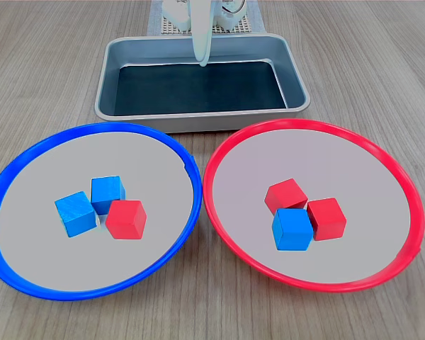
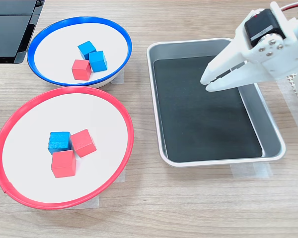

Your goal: Relocate any misplaced blocks to their matching dishes.

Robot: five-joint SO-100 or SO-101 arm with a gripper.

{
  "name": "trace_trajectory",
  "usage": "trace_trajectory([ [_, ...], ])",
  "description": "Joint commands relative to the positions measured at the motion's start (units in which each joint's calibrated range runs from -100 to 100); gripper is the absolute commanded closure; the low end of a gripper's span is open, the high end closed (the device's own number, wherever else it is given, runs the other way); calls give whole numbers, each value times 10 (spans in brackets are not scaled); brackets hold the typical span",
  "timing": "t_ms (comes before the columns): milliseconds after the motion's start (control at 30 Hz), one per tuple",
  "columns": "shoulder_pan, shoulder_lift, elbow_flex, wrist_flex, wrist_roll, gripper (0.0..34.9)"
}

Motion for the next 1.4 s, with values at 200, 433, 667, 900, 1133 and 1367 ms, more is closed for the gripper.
trace_trajectory([
  [200,-6,106,-83,-17,14,346],
  [433,-8,397,-357,12,34,346],
  [667,-16,681,-641,12,39,341],
  [900,-15,892,-838,-17,37,346],
  [1133,11,1012,-922,-34,40,346],
  [1367,37,1112,-1001,-27,46,320],
])
